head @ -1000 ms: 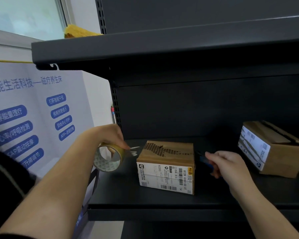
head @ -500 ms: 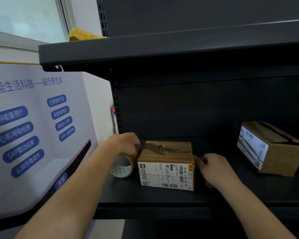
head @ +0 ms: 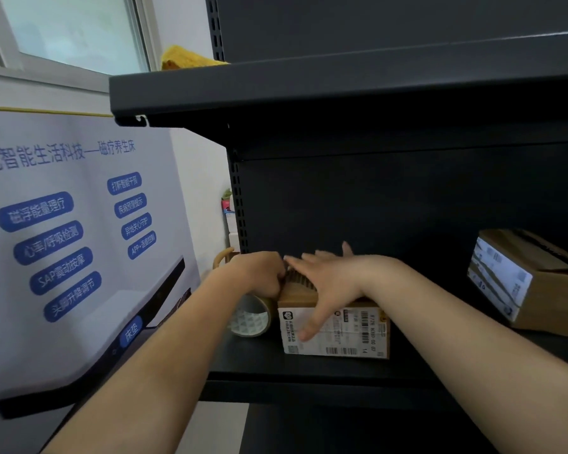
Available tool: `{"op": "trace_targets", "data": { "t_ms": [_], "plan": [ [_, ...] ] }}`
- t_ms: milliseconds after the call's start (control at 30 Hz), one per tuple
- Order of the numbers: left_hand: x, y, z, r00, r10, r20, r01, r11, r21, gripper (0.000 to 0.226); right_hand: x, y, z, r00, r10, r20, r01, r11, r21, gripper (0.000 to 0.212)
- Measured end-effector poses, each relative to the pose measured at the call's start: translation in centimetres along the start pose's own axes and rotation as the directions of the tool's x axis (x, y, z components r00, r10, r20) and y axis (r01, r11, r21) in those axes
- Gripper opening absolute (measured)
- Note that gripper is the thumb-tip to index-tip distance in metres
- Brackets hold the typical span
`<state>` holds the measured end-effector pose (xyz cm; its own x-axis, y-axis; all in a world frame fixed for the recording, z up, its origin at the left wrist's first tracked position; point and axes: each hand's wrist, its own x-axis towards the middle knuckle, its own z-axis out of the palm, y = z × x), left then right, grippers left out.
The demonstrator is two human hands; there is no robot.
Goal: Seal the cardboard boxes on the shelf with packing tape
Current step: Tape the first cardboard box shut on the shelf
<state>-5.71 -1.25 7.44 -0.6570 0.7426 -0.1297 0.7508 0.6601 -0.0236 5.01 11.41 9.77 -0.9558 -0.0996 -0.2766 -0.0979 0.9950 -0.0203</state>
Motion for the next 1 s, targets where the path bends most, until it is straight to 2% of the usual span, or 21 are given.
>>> {"op": "trace_targets", "data": {
  "t_ms": [100, 167, 200, 233, 267, 300, 333, 367, 467, 533, 567, 633, 667, 767, 800, 900, 1000],
  "plan": [
    [-1.3, -1.0, -0.1, 1.000, -0.007, -0.009, 0.006, 0.992, -0.123, 0.015, 1.0, 0.2, 0.2, 0.997, -0.050, -0.065, 0.059, 0.988, 0.142, 0.113],
    [-2.8, -2.8, -0.7, 0.998, 0.017, -0.061, -0.040, 0.920, -0.389, 0.013, 0.6, 1.1, 0.4, 0.983, -0.090, -0.159, 0.129, 0.958, 0.257, 0.106],
    [-3.8, -3.8, -1.0, 0.995, 0.065, -0.072, -0.095, 0.807, -0.584, 0.020, 0.1, 1.7, 0.4, 0.973, -0.102, -0.207, 0.172, 0.920, 0.353, 0.101],
    [-4.6, -4.8, -1.4, 0.986, 0.152, -0.070, -0.149, 0.604, -0.783, 0.028, -0.3, 2.3, 0.3, 0.964, -0.106, -0.242, 0.209, 0.866, 0.453, 0.096],
    [-5.2, -5.7, -1.6, 0.960, 0.266, -0.091, -0.186, 0.358, -0.915, 0.035, -0.7, 2.7, 0.2, 0.957, -0.114, -0.267, 0.241, 0.825, 0.511, 0.092],
    [-5.5, -6.3, -1.9, 0.922, 0.366, -0.123, -0.196, 0.170, -0.966, 0.042, -1.1, 3.0, 0.2, 0.948, -0.132, -0.289, 0.271, 0.811, 0.518, 0.089],
    [-5.7, -6.6, -2.3, 0.887, 0.441, -0.136, -0.193, 0.086, -0.977, 0.047, -1.5, 3.2, 0.3, 0.939, -0.149, -0.311, 0.298, 0.803, 0.517, 0.087],
    [-5.8, -6.7, -2.6, 0.871, 0.477, -0.115, -0.180, 0.091, -0.979, 0.051, -1.8, 3.2, 0.5, 0.929, -0.155, -0.337, 0.324, 0.781, 0.534, 0.085],
    [-6.1, -6.5, -4.1, 0.887, 0.462, -0.023, -0.148, 0.237, -0.960, 0.059, -2.9, 3.1, 1.4, 0.898, -0.155, -0.413, 0.392, 0.709, 0.586, 0.087],
    [-6.4, -5.8, -5.3, 0.900, 0.435, 0.040, -0.145, 0.384, -0.912, 0.033, -3.5, 3.4, 1.9, 0.864, -0.149, -0.480, 0.459, 0.626, 0.631, 0.088],
    [-6.4, -5.2, -5.8, 0.922, 0.380, 0.072, -0.123, 0.463, -0.878, 0.018, -3.7, 3.5, 2.1, 0.847, -0.137, -0.514, 0.496, 0.552, 0.670, 0.089],
    [-6.0, -4.2, -6.5, 0.977, 0.203, 0.070, -0.069, 0.604, -0.794, 0.016, -4.0, 3.7, 2.6, 0.813, -0.096, -0.575, 0.556, 0.423, 0.715, 0.088],
    [-5.8, -3.8, -6.7, 0.986, 0.159, 0.057, -0.060, 0.646, -0.761, 0.017, -4.0, 3.8, 2.9, 0.801, -0.074, -0.594, 0.577, 0.362, 0.732, 0.087],
    [-5.5, -2.9, -6.9, 0.985, 0.166, 0.041, -0.074, 0.629, -0.774, 0.016, -3.4, 3.5, 4.1, 0.768, 0.000, -0.640, 0.635, 0.124, 0.762, 0.077],
    [-5.3, -2.7, -6.8, 0.987, 0.159, 0.037, -0.072, 0.628, -0.775, 0.016, -3.2, 3.3, 4.6, 0.751, 0.030, -0.659, 0.656, 0.077, 0.751, 0.072],
    [-4.4, -2.2, -6.6, 0.996, 0.075, 0.044, -0.024, 0.724, -0.689, 0.013, -2.5, 2.8, 5.8, 0.724, 0.088, -0.684, 0.682, 0.055, 0.729, 0.065],
    [-3.4, -1.2, -6.6, 0.999, 0.030, 0.042, 0.004, 0.768, -0.641, 0.009, -2.4, 3.2, 6.8, 0.741, 0.123, -0.660, 0.664, 0.013, 0.748, 0.066]
  ]
}}
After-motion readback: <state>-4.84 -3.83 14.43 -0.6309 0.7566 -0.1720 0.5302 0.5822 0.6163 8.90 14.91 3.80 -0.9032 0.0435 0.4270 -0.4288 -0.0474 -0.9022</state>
